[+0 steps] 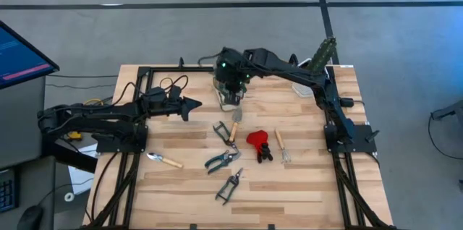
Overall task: Pick & Place Garden tools in Gardening bag
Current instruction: Prepare the brown gardening bag
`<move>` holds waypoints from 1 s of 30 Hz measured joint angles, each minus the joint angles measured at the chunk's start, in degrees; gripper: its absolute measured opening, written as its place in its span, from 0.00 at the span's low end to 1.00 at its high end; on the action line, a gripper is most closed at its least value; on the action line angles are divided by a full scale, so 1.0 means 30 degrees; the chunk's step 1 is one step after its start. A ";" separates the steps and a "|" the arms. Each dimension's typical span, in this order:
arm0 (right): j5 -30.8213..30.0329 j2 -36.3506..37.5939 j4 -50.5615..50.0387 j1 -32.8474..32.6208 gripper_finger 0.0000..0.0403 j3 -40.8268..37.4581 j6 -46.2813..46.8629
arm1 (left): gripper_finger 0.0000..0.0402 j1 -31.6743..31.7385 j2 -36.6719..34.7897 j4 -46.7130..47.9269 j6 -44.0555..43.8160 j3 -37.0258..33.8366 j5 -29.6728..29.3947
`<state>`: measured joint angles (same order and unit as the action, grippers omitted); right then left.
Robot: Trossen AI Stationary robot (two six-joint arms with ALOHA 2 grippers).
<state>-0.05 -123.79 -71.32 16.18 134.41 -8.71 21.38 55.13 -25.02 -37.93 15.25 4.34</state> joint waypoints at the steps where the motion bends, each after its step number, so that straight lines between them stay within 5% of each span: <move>1: 0.0007 0.0000 0.0033 0.0303 0.00 0.0000 0.0235 | 0.00 -0.0084 0.0000 0.0000 -0.0007 0.0000 0.0007; 13: 0.2927 -0.0015 0.1170 0.2461 0.00 -0.3000 0.1945 | 0.00 -0.0552 0.0000 -0.0015 -0.0014 0.0000 0.0000; 30: 0.0299 -0.0029 0.5724 0.2389 0.00 -0.5005 0.2728 | 0.00 -0.0552 0.0000 -0.0022 -0.0022 0.0000 -0.0008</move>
<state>0.84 -123.87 -54.15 23.34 119.39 -0.53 19.73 55.13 -25.08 -38.00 15.25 4.32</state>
